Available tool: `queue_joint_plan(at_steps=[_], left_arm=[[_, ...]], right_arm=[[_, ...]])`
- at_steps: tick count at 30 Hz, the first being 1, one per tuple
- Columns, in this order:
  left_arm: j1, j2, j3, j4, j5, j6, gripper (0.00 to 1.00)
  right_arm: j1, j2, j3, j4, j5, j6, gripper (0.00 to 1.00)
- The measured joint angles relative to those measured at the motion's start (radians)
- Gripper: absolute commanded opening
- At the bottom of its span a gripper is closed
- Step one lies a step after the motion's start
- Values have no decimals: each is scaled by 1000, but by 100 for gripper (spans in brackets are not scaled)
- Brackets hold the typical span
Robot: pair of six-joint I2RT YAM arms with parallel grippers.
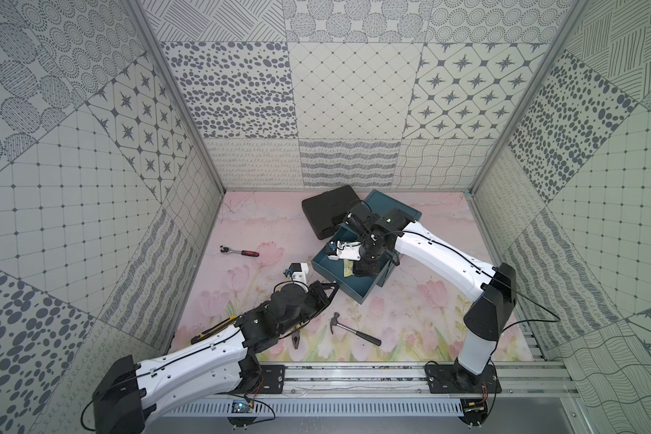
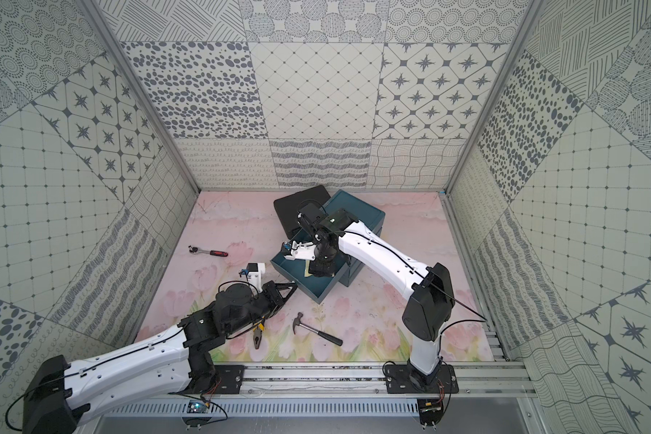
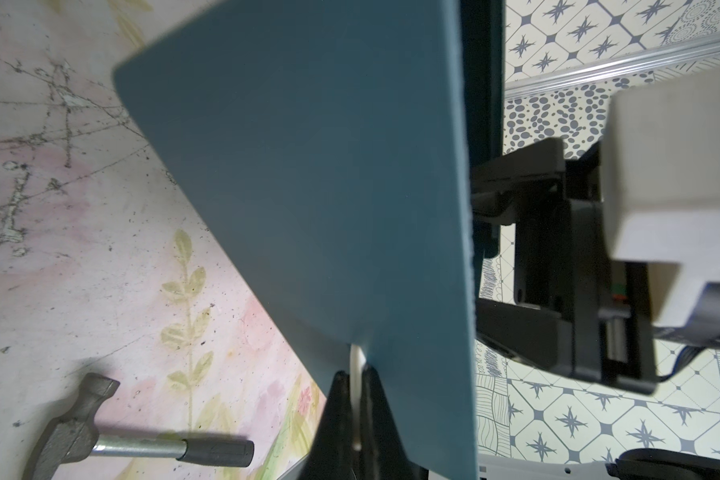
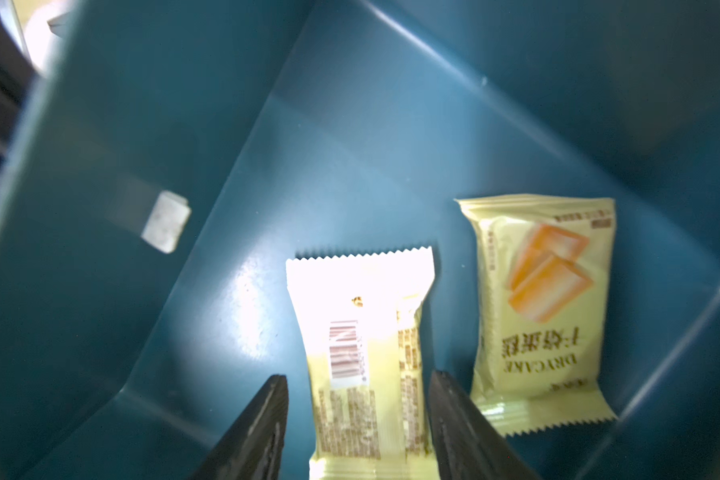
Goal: Take the cookies out of the drawer
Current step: Pick up the cookie from the drawer.
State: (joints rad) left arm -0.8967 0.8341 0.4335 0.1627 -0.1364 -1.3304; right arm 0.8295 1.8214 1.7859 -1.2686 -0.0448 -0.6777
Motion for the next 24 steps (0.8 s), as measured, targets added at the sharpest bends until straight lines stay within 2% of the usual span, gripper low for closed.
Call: queue_joint_plan(at_steps=[13,24], left_arm=[[0,-5,0,0,2,13,0],[0,-11,0,-10,2,17,0]], right_arm=[[2,31,0,-1,35,-12,59],[2,31,0,1,72,-18,47]])
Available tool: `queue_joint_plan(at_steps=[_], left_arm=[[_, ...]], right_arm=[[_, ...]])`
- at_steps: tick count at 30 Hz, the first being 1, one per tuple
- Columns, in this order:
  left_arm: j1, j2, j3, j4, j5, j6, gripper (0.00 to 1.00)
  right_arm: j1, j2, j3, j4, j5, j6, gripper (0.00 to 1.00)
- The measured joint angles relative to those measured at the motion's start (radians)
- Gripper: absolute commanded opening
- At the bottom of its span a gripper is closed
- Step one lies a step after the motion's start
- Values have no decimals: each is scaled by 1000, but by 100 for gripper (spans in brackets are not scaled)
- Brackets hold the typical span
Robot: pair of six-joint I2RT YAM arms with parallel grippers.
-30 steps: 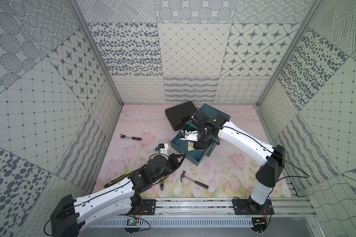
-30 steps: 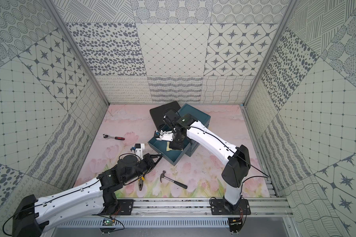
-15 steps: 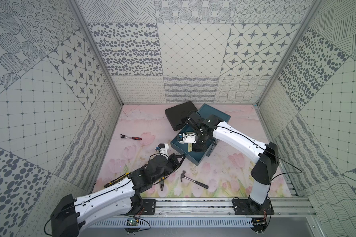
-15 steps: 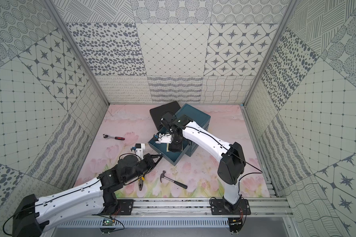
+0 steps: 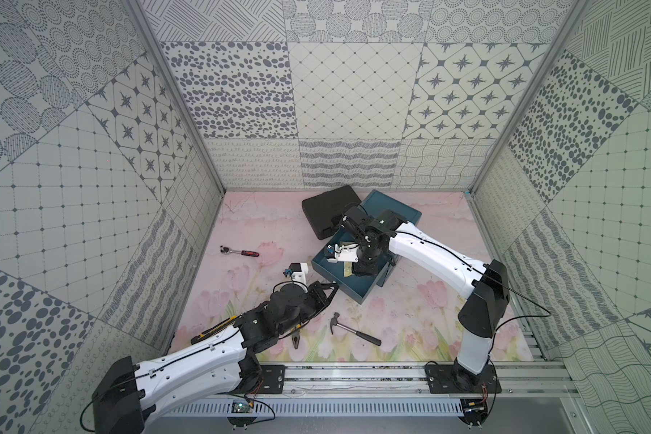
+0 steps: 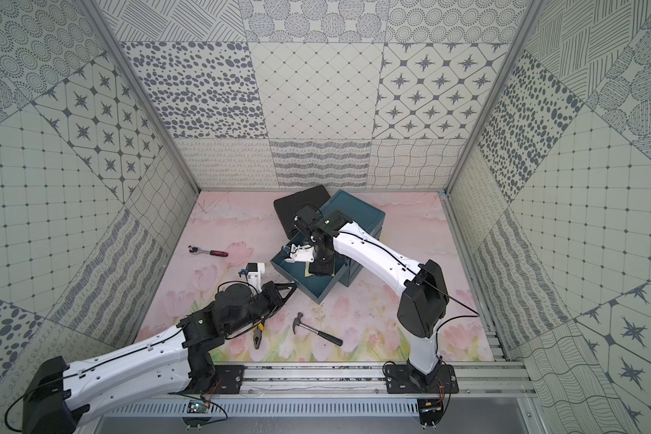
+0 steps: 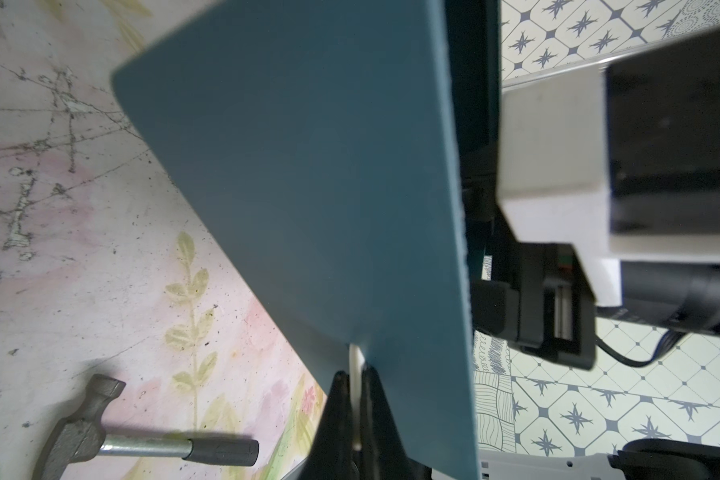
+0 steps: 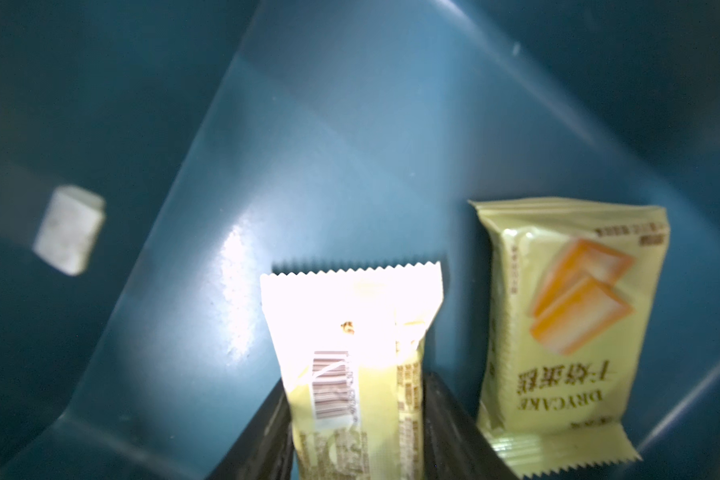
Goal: Take the cookies out of the drawer
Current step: Pick up the cookie from the drawer, then place the cookie at the center of the board.
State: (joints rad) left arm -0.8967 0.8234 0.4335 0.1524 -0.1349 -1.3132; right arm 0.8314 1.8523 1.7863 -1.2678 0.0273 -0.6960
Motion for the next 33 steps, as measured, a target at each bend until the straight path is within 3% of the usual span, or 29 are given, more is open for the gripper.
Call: queue_joint_plan(at_steps=[14,22,28,33], left_arm=[[0,1,1,1,-3,0,0],[0,6,1,5,-4,0,0],[-3,11,9,2,-7,5,0],[-5,16,12,0,-7,7,0]], right_arm=[[27,-11,0,10,11,0,38],[64,-151,-45,82,-5,60,31],[98,-303,-128,168,50,208,24],[122,-477,-251,216,158,466,20]])
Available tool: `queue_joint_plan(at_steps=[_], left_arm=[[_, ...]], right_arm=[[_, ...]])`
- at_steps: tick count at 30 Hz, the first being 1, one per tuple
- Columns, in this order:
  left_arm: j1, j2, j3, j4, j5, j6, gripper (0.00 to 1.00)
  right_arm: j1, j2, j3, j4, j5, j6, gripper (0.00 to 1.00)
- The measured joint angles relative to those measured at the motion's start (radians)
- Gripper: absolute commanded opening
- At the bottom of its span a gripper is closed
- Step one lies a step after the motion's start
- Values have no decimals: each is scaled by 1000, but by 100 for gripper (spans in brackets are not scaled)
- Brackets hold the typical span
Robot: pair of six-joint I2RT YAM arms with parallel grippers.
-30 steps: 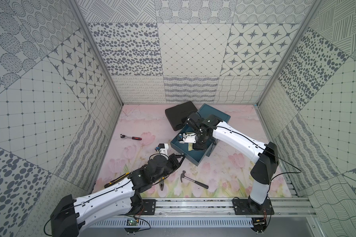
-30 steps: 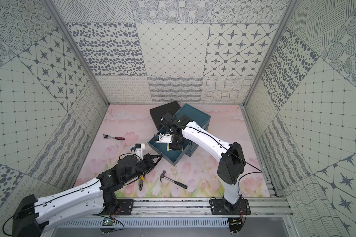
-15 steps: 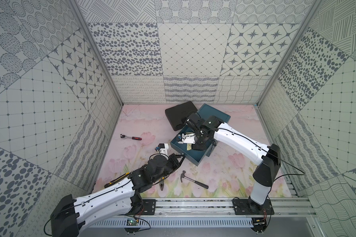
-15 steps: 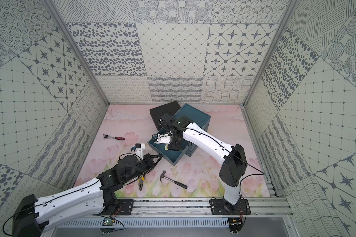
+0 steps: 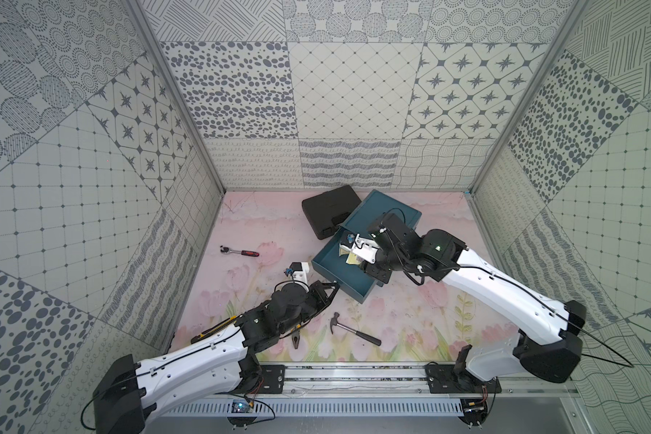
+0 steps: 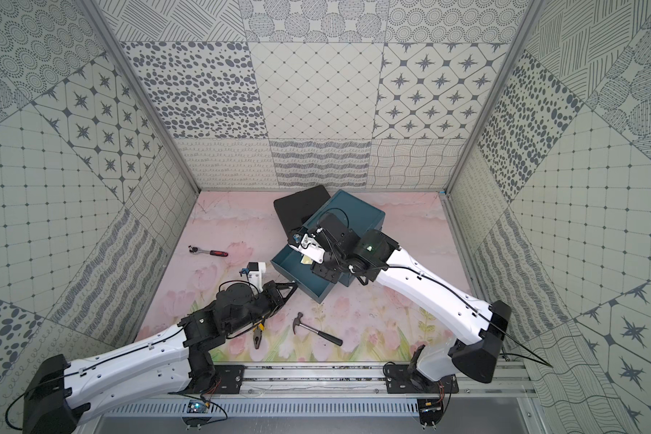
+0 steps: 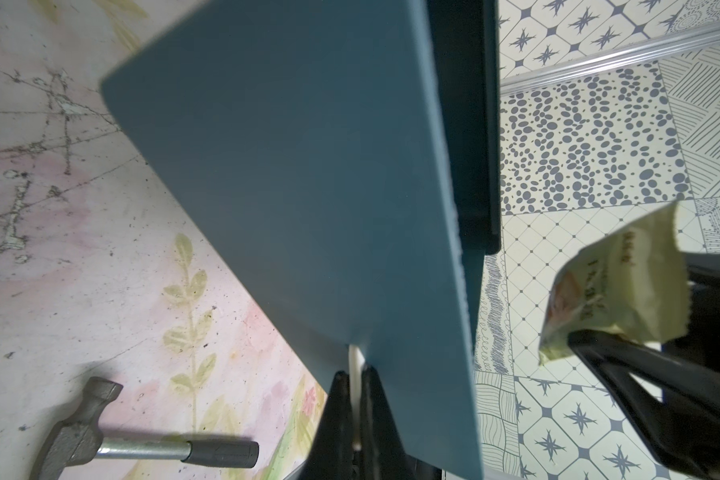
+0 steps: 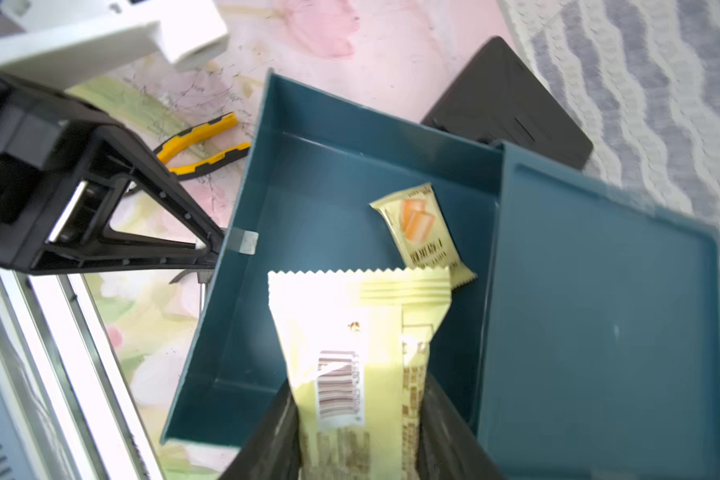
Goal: Take the cookies out of the drawer
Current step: Place the cookie at the center of the board.
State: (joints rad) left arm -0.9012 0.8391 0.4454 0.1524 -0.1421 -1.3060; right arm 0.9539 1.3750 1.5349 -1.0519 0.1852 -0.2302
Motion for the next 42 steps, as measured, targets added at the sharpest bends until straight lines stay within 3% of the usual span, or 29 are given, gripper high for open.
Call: queue_joint_plan(at_steps=[8,14,18,27,35,38,42], left_arm=[[0,4,10,-13,0,0,0],[0,8,21,-26,0,0,0],[0,16,31,-31,0,0,0],[0,25,38,-31,-1,0,0],[0,43,44,-26,3,-1,0],[0,44,46,-26,5,-1,0],[0,44,47,-26,4,-1,0]], right_arm=[[-2,-307,-261,-58,184,545,21],[-12,-366,-562,-93,187,912,20],[-42,-389,-761,-36,139,1057,20],[-336,-373,-961,193,-69,1059,19],[-447,-203,-980,314,-140,972,20],[-452,-136,-961,328,-150,950,26],[-452,-95,-932,333,-150,932,48]])
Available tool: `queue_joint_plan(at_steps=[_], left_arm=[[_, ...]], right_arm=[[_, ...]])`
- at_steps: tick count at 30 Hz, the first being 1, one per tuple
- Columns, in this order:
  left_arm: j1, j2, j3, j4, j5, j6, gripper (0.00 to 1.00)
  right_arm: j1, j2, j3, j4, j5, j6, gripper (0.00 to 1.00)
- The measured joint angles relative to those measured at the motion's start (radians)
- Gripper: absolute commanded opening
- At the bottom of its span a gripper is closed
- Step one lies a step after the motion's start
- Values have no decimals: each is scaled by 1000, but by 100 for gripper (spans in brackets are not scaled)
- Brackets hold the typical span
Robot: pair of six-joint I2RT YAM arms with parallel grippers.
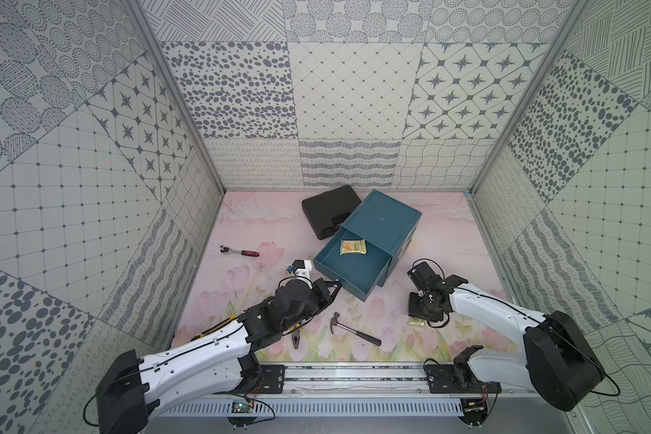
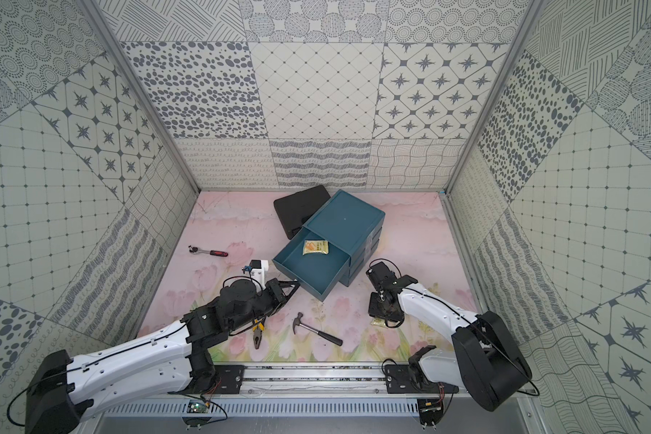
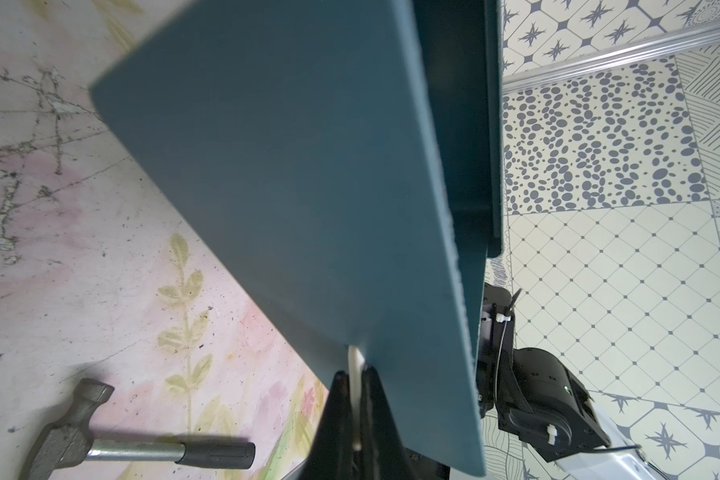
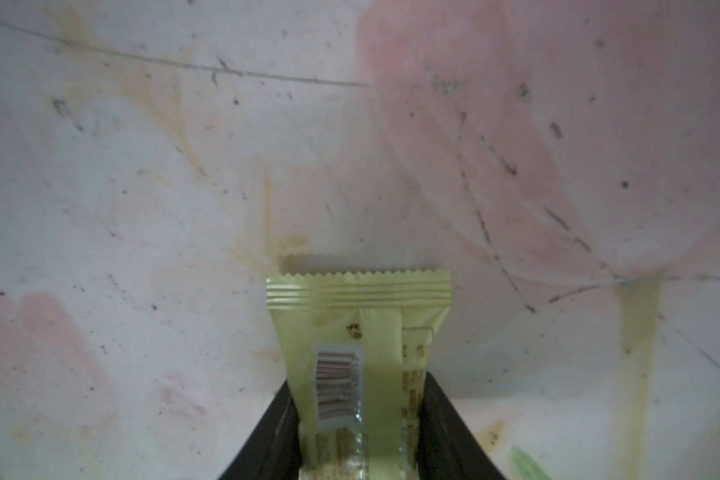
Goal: Take the cookies out of the drawer
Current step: Place the cookie at the center of the board, then pick up the cookie from the drawer.
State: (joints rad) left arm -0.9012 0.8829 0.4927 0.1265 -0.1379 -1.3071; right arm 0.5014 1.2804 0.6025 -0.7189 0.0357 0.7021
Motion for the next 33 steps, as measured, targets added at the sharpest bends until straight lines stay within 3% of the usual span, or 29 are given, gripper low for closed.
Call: queue_joint_plan(at_steps=[4,8,14,19,25,28,33], left_arm=[[0,-2,0,0,0,0,0],[0,-5,0,-3,-3,0,0],[0,-8,0,-4,-4,0,0],[0,-18,0,-6,-5,0,0],[0,-46,0,-27,-4,1,0],[0,-67,0,-51,-3,1,0],[0,-89,0,-77,0,0,0]], right_arm=[[0,-21,-2,7,-1,-12,64],[0,-145,2,-45,5,-13,76],[4,-362,159,-193,34,-25,75],[85,-361,458,-260,98,-103,70],[196,-200,796,-266,153,-403,70],[219,-102,880,-257,171,-611,71],[267,34,968,-269,97,-906,74]])
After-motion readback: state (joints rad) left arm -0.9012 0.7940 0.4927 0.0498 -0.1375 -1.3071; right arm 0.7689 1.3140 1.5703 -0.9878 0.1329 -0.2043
